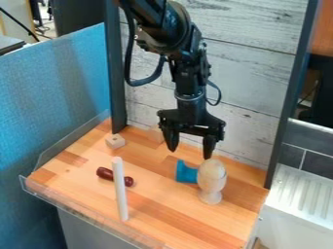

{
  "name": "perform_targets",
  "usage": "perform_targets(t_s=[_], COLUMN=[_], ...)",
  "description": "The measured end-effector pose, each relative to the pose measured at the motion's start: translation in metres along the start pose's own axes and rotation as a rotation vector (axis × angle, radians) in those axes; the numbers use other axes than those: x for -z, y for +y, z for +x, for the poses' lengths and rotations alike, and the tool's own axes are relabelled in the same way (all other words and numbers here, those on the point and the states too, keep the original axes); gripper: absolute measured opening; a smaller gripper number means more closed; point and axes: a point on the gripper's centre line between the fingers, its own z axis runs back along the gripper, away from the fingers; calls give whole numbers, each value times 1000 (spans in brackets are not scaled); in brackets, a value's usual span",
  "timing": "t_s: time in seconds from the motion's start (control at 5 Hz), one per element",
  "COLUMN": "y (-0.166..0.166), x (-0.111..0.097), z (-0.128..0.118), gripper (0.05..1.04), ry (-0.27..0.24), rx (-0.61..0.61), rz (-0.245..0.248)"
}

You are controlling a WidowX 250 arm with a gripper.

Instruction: Put the ball on the blue arch

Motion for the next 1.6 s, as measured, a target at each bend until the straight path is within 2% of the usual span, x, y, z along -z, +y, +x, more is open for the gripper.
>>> perform_targets(t_s=[0.4,1.0,1.4,1.6], y=[-3,-23,-34,-42], x=[15,19,33,41], z=[-8,4,4,5], gripper=[1000,1000,1000,944], ry=[54,58,81,81], rx=[-5,6,11,32], rz=[6,7,16,30])
